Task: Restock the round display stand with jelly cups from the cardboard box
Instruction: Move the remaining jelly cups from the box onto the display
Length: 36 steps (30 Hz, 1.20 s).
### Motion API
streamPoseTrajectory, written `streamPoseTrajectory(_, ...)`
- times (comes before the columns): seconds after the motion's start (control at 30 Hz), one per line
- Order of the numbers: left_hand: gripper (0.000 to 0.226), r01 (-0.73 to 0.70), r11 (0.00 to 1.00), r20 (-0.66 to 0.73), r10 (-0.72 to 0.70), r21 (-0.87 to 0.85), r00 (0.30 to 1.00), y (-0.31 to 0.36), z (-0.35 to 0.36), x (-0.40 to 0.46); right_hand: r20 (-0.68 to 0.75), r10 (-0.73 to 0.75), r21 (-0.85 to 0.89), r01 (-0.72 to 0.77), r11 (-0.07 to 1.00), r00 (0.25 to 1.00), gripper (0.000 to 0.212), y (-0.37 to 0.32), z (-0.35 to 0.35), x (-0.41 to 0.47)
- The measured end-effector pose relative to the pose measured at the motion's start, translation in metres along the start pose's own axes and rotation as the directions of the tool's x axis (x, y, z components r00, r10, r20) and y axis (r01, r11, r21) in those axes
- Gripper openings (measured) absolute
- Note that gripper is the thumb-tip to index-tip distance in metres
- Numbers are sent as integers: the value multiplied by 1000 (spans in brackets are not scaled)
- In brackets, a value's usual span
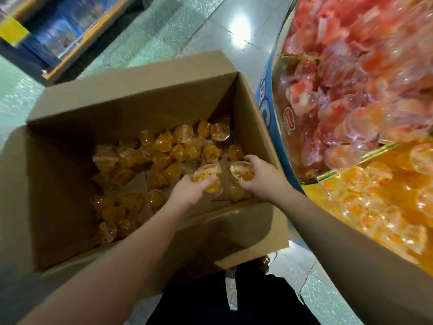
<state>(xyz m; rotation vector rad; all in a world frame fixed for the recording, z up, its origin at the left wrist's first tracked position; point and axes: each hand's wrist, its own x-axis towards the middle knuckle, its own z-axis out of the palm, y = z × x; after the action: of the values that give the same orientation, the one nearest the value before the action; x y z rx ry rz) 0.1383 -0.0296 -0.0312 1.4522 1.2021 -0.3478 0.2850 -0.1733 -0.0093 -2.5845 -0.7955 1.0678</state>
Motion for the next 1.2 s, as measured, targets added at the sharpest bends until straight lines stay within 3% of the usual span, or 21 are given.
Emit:
streamPoseTrajectory(0.3,56,-270,948,62,263,168,963,75,92,-95,-276,53,229,12,973,960,73,95,-78,-123)
streamPoseTrajectory(0.4,60,-336,921,113,319,198,941,90,135,-113,-351,93,249,-3,968,932,74,138,-82,-162)
streamPoseTrajectory(0.5,34,-380,894,212,335,235,918,108,181,-131,-384,163,297,-46,954,909,73,184,-77,-196)
streamPoseTrajectory(0.63,16,-475,839,335,382,266,861,127,241,-143,-431,306,387,-132,913,849,73,243,-70,-230)
streamPoseTrajectory(0.73,40,-497,828,393,379,260,837,136,282,-139,-473,404,436,-191,879,783,71,283,-59,-243)
streamPoseTrajectory(0.9,49,-524,798,367,410,300,835,151,341,-112,-492,551,523,-277,806,674,74,331,-41,-254)
streamPoseTrajectory(1.1,79,-503,765,284,418,402,863,169,379,-68,-476,607,565,-308,765,636,75,355,-34,-236)
streamPoseTrajectory(1.2,79,-526,734,270,451,430,851,175,391,-56,-463,640,585,-331,741,613,76,361,-35,-225)
